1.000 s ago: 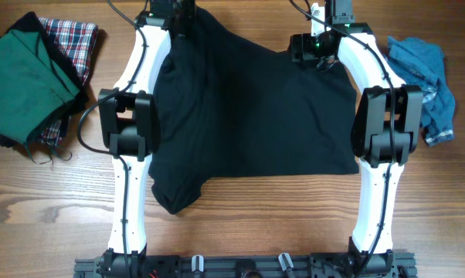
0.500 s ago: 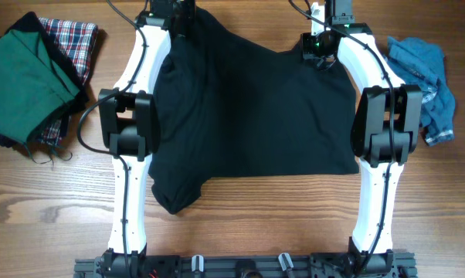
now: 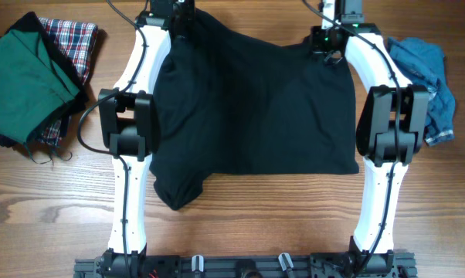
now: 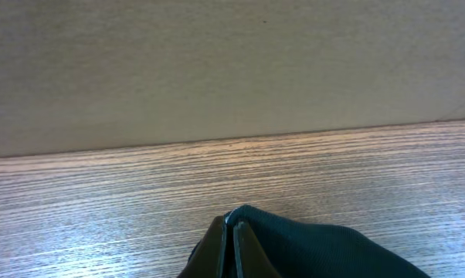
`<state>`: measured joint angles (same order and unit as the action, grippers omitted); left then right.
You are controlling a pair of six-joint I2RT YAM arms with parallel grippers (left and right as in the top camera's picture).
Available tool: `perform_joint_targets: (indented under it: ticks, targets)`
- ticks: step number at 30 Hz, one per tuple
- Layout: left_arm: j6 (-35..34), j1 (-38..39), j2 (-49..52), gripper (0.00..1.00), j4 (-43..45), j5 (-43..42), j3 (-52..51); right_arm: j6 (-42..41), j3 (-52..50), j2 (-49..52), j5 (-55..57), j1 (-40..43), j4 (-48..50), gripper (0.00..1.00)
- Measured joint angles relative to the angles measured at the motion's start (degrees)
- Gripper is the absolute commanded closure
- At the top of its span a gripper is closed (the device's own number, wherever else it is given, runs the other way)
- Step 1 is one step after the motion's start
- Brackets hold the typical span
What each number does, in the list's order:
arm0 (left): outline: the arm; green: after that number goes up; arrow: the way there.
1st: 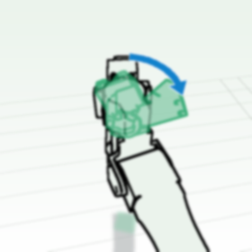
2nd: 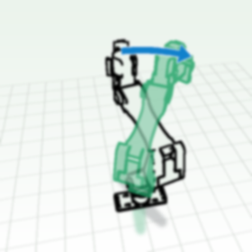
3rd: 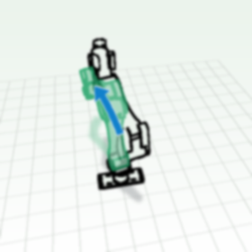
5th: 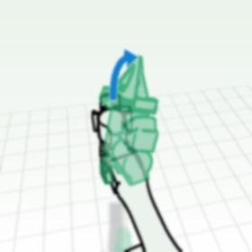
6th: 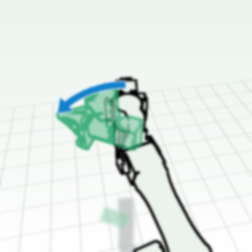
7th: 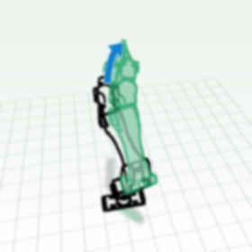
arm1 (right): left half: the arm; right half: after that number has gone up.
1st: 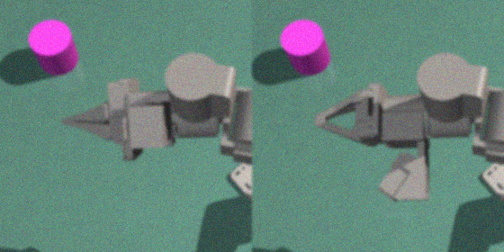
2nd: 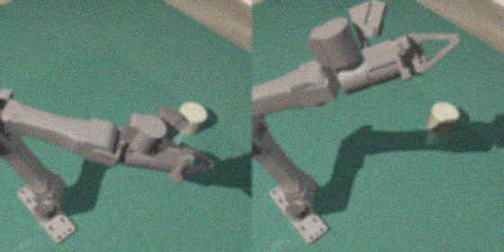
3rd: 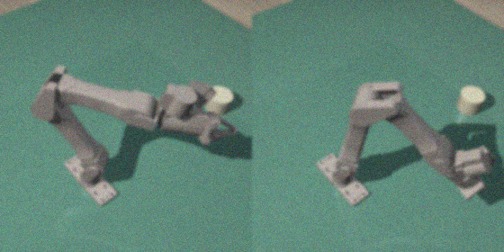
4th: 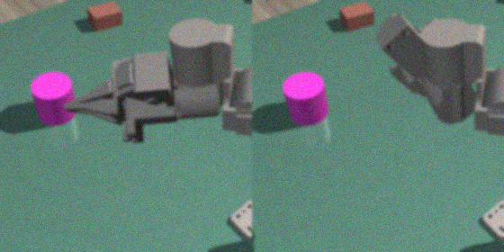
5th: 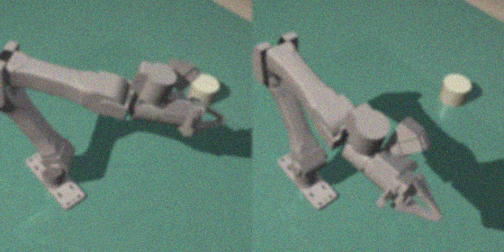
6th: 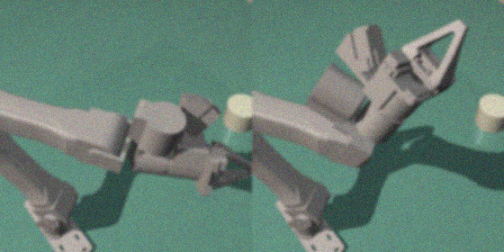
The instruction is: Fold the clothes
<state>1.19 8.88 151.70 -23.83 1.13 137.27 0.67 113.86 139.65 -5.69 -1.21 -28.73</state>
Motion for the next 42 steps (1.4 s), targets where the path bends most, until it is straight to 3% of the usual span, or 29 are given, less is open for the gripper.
perform_joint_targets:
  ticks: [7, 8, 9, 10, 11, 15, 17, 18, 21, 26, 31, 38, 42]
  targets:
    - [0.00, 0.00, 0.00, 0.96, -0.22, 0.61, 0.00, 0.94, 0.00, 0.02, 0.20, 2.56, 9.84, 0.95]
    - [0.00, 0.00, 0.00, 0.96, -0.22, 0.63, 0.00, 1.18, 0.00, 0.02, 0.20, 2.62, 11.06, 0.67]
    - [0.00, 0.00, 0.00, 0.96, -0.24, 0.70, 0.00, 1.40, 0.00, 0.02, 0.20, 2.62, 12.55, 0.25]
    - [0.00, 0.00, 0.00, 0.96, -0.24, 0.76, 0.00, 1.36, 0.00, 0.02, 0.22, 2.60, 13.44, 0.05]
    - [0.00, -0.02, 0.00, 0.96, -0.22, 0.79, 0.00, 1.25, 0.00, 0.02, 0.61, 2.56, 14.25, 0.00]
    - [0.00, 0.00, 0.00, 0.92, -0.24, 2.34, 0.00, 0.90, 0.00, 0.02, 2.62, 2.56, 13.27, 0.00]
    - [0.00, -0.02, 0.00, 0.65, -0.24, 3.98, 0.00, 0.90, 0.00, 0.02, 3.26, 2.56, 12.04, 0.00]
    - [0.11, -0.02, 0.00, 0.43, -0.35, 5.01, 0.00, 0.87, 0.00, 0.00, 3.41, 2.56, 11.45, 0.00]
    - [0.02, -0.20, -0.13, 0.03, -1.99, 7.15, 0.00, 0.61, 0.00, 0.00, 3.69, 2.56, 9.66, 0.00]
    - [-0.63, -0.90, -3.26, 0.00, -9.94, 8.81, -0.02, -1.18, 0.00, -3.28, 3.85, 2.56, -0.52, 0.00]
    - [-7.02, -1.03, -10.29, 0.00, -25.33, 8.24, 0.04, -4.13, 0.09, -12.20, 3.13, 2.80, -14.32, 0.00]
    - [-12.13, -1.03, -16.46, 0.00, -51.43, -1.79, 0.35, -8.57, 0.61, -17.77, -2.60, 3.04, -36.44, 0.00]
    - [-14.34, -1.03, -16.61, 0.00, -61.55, -3.96, 0.35, -8.83, 0.61, -17.77, -5.29, 3.04, -45.16, 0.00]
